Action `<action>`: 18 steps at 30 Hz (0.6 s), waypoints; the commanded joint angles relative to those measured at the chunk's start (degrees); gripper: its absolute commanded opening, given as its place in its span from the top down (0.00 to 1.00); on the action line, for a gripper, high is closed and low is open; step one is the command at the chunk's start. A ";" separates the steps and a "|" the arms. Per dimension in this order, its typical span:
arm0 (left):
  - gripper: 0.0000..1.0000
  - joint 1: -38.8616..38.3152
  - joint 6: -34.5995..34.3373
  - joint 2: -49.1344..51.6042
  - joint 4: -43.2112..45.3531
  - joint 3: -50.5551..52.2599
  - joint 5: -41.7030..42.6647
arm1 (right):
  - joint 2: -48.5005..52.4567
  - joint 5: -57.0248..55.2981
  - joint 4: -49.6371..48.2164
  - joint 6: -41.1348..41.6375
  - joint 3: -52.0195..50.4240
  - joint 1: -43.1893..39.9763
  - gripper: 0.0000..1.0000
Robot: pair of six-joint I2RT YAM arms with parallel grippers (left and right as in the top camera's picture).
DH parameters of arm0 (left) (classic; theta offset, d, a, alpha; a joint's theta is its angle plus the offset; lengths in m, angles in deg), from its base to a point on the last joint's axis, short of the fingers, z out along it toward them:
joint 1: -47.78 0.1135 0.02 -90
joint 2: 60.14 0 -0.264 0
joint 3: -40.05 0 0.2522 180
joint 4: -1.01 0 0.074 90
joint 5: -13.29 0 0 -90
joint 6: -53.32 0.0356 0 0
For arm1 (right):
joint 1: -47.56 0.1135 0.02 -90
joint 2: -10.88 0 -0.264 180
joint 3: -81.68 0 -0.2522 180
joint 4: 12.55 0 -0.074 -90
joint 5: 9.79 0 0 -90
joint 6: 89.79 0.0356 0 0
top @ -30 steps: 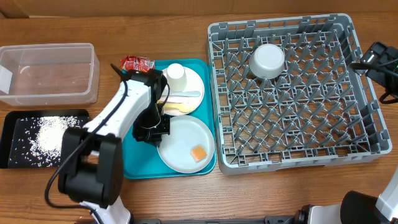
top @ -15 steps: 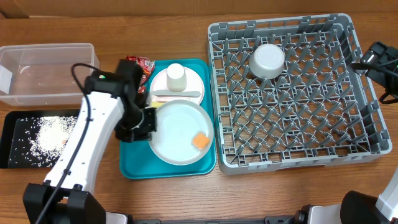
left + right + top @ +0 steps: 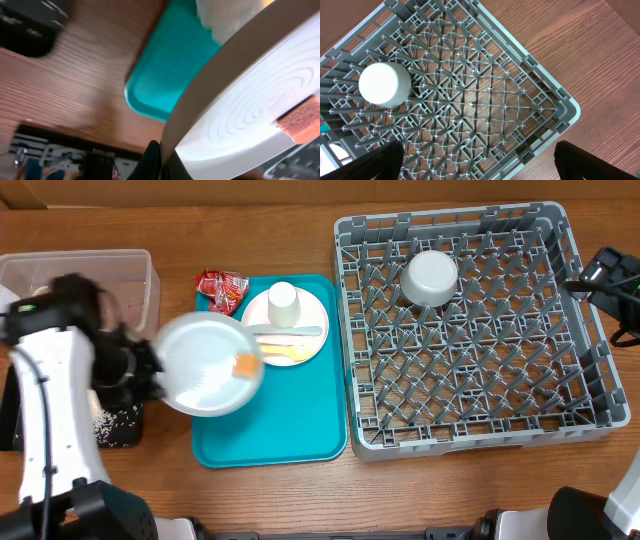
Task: Sort waste into correct bins and load items into the dishwasher rack
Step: 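Carry the plate left over the black rice tray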
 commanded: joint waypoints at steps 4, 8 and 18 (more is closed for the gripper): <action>0.96 6.88 2.54 -0.68 1.53 -4.72 -3.72 | -0.07 -0.83 -0.20 -0.15 -0.20 0.09 0.00; 0.96 10.62 2.49 -0.52 3.06 -4.72 -5.29 | -0.07 -0.83 -0.20 -0.15 -0.20 0.09 0.00; 0.96 26.99 0.33 -0.33 4.48 -4.72 -5.09 | -0.07 -0.83 -0.20 -0.15 -0.20 0.09 0.00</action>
